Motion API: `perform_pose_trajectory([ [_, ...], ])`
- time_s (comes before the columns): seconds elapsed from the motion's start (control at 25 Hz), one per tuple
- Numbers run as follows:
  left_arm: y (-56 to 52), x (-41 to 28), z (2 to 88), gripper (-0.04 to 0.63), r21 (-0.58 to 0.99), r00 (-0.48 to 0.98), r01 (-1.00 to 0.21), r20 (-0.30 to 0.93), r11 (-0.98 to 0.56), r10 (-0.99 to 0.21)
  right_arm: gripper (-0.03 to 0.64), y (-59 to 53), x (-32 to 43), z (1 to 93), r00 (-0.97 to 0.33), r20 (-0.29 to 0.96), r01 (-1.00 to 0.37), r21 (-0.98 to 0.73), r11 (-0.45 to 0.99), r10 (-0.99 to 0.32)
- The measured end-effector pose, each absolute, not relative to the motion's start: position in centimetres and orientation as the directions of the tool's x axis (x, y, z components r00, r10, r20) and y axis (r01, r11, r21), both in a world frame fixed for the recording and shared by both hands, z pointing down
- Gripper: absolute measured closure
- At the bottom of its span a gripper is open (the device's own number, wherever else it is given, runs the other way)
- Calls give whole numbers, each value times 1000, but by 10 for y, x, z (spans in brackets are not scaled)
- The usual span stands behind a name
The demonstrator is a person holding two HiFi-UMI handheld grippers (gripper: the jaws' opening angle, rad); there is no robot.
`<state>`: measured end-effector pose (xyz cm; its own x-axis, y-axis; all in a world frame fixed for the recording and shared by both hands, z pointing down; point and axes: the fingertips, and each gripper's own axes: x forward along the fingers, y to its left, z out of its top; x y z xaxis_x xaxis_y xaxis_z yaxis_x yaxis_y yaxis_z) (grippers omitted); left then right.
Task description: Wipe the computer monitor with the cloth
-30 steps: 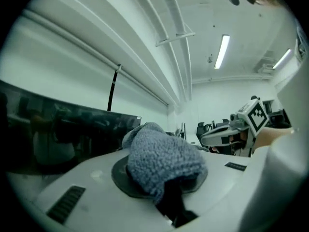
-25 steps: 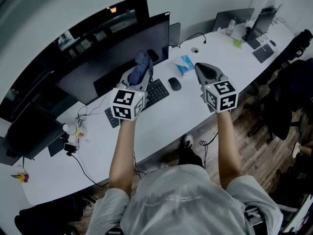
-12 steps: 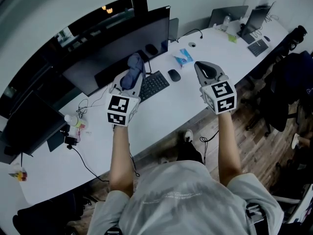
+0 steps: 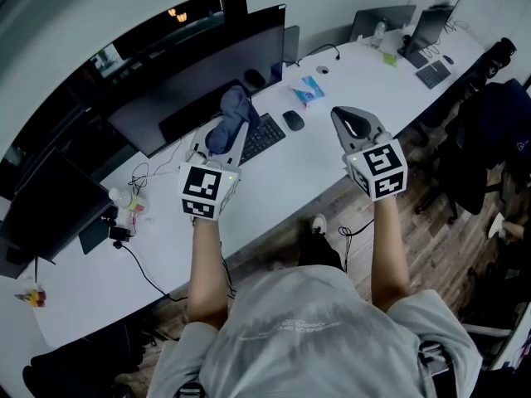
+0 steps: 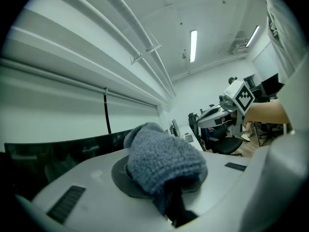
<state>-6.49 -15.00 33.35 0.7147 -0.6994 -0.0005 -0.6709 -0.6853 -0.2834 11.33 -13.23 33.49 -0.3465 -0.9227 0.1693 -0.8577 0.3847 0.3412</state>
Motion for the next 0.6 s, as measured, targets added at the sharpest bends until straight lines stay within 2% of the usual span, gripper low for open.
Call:
perform_pose_trajectory([
  [0.6, -157, -67, 346, 545, -314, 715, -655, 39, -688, -698, 615, -128, 106, 340, -337, 182, -852, 358, 381, -924],
])
